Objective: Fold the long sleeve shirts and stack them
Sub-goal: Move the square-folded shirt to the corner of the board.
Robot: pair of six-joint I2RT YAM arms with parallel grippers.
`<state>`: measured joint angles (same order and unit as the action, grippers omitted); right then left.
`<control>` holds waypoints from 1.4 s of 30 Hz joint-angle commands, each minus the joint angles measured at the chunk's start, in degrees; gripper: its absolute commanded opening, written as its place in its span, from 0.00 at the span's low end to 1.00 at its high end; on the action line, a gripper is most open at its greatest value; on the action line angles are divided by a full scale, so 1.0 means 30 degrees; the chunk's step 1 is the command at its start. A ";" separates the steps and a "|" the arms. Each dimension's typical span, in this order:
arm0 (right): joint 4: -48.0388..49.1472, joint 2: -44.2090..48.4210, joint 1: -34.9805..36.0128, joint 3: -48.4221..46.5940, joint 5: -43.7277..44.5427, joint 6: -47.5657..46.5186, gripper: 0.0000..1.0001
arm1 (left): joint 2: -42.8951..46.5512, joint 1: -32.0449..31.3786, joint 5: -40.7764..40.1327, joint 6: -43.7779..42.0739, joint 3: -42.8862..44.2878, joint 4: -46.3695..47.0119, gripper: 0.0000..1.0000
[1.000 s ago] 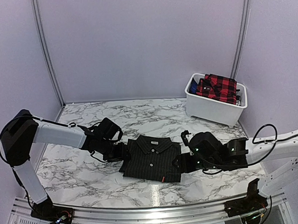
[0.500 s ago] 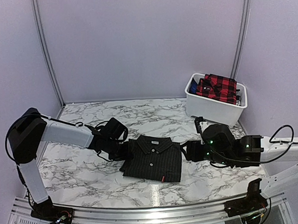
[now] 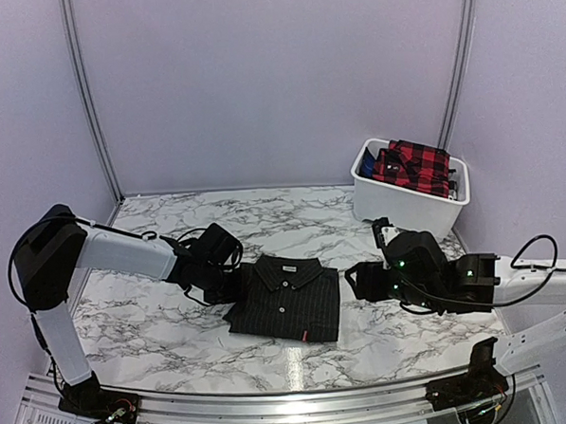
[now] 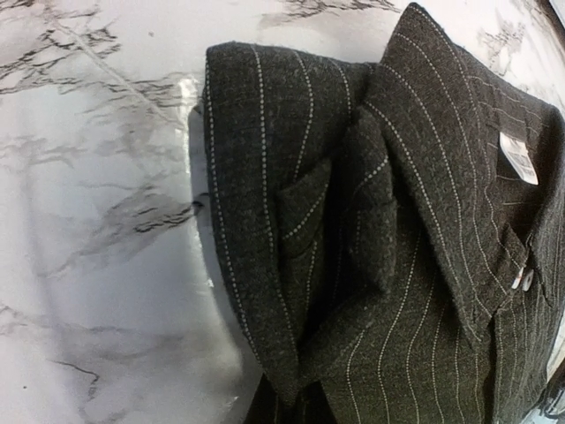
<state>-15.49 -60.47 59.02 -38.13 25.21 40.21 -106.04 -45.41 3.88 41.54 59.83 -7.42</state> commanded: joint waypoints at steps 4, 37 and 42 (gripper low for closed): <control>0.0203 -0.0030 -0.0501 -0.0925 0.0160 -0.0662 0.67 | 0.1472 0.1560 -0.1700 -0.1301 -0.1148 -0.2312 0.00; 0.1607 0.0172 -0.1302 0.0566 -0.1376 -0.1034 0.68 | 0.4719 1.0768 -0.3833 -0.7074 -0.2868 -0.9934 0.00; 0.1967 -0.0693 -0.1343 0.0186 -0.1969 -0.1489 0.68 | 0.4790 1.2671 -0.4278 -0.7755 -0.1966 -1.0870 0.00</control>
<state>-11.99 -60.88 55.57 -36.16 21.21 37.41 -92.44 -10.48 -7.60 21.15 51.92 -34.46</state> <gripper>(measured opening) 0.681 0.024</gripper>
